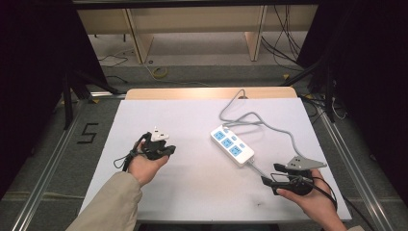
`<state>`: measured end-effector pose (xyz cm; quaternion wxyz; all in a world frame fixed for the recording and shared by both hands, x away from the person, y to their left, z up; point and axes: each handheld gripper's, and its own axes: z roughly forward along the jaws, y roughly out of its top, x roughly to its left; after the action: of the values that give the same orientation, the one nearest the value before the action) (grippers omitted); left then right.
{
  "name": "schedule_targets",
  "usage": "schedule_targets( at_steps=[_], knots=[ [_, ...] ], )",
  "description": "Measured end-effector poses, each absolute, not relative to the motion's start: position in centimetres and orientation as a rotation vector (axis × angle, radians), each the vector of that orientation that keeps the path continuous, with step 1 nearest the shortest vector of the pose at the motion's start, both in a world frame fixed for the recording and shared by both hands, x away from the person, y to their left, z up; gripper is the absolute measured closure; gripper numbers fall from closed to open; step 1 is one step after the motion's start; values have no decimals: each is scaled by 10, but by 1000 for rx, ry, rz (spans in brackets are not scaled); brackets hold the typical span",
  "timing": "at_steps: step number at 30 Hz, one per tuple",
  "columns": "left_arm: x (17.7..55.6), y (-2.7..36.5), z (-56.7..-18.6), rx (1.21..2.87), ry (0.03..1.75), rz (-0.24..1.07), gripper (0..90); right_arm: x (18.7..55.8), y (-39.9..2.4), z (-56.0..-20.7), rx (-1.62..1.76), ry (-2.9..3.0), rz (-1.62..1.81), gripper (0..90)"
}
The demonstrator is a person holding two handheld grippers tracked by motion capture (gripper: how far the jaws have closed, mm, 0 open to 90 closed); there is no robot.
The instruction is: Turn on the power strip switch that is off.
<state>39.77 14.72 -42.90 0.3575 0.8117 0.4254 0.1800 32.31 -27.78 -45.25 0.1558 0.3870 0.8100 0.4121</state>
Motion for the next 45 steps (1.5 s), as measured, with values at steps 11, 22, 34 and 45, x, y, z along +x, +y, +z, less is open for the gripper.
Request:
schedule_targets(
  at_steps=[11,22,34,45],
  knots=[
    [402,135,-429,2116,1073,458,898,323,-278,-453,1110,2321,1182,306],
    [408,120,-428,2122,1053,451,898,323,-278,-453,1107,2321,1179,307],
    [413,105,-427,2137,1029,442,898,323,-278,-453,1107,2321,1178,307],
    [418,94,-427,2152,1010,430,898,323,-278,-453,1106,2322,1178,307]
  ],
)
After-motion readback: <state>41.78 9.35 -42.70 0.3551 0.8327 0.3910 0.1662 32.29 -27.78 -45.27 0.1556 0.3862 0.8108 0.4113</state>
